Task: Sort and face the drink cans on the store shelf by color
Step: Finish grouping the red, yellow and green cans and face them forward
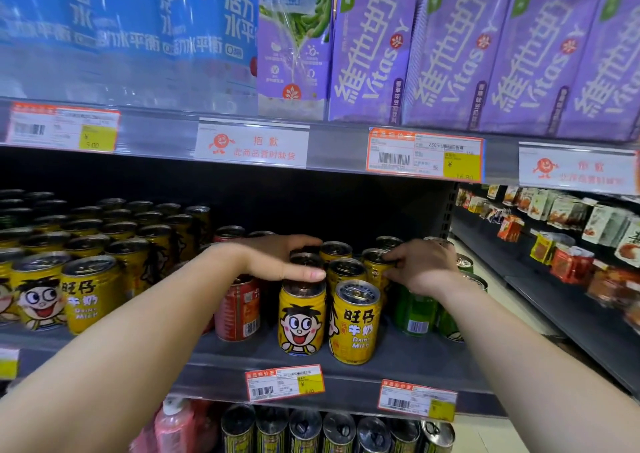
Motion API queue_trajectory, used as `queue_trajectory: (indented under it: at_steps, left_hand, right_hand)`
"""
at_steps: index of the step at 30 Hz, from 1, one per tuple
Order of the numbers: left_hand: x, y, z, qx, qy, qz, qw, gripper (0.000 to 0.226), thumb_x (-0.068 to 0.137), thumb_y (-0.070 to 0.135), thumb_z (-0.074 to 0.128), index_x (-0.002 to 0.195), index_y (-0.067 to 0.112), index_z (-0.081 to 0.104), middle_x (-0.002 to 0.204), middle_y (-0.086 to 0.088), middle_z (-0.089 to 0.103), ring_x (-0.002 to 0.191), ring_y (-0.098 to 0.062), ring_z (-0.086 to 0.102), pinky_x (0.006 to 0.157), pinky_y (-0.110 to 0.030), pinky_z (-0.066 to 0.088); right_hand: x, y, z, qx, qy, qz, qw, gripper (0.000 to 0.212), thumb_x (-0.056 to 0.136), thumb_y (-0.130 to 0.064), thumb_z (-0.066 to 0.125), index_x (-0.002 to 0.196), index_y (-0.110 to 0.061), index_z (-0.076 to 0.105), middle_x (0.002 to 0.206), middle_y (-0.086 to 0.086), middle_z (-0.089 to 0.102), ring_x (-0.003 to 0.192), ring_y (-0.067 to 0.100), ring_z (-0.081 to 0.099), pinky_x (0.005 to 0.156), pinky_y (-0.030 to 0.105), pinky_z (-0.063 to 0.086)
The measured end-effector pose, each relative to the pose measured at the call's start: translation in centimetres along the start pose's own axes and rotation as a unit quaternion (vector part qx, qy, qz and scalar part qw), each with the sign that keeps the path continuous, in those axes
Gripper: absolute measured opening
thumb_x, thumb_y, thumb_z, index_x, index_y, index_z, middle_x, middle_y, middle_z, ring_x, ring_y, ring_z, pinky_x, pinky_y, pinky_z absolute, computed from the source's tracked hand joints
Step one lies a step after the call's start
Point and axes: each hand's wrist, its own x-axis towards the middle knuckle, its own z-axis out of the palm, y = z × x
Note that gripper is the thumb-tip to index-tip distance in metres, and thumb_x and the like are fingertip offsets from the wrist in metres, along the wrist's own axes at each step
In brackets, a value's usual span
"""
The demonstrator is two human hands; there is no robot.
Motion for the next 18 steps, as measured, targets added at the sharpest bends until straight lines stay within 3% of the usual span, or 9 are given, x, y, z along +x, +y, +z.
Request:
queue_trajectory:
  at_steps: [3,8,18]
  left_hand:
    - [1.1,0.1,-0.1,-0.007,-0.003,-0.017,1.0,0.081,0.074,0.079,0.039,0.145,0.041,0.024,0.152,0.006,0.031,0.137,-0.02,0.032,0.111,-0.039,0.029]
    - [3.5,0.2,-0.4,-0.02,0.02,-0.022,0.999,0.044,0.099,0.045,0.031,0.141,0.034,0.037,0.146,0.004,0.042,0.13,-0.016,0.04,0.109,-0.034,0.03]
    - [4.8,-1.0,-0.7,0.026,-0.001,-0.025,0.999,0.039,0.102,0.034,0.031,0.139,0.036,0.039,0.147,-0.002,0.039,0.13,-0.02,0.04,0.107,-0.034,0.032]
  right_hand:
    - [0.3,-0.1,-0.2,0.008,-0.004,-0.01,1.0,0.035,0.085,-0.052,0.059,0.118,-0.042,0.061,0.123,-0.013,0.062,0.118,0.018,0.053,0.105,0.038,0.031]
    - [1.1,-0.1,-0.2,0.037,-0.013,-0.026,0.999,0.032,0.084,-0.05,0.061,0.113,-0.038,0.065,0.12,-0.012,0.064,0.116,0.018,0.054,0.105,0.042,0.026]
    - [2.5,-0.6,0.3,0.065,-0.01,-0.063,0.996,0.027,0.086,-0.045,0.061,0.109,-0.031,0.069,0.117,-0.008,0.065,0.112,0.018,0.055,0.104,0.041,0.034]
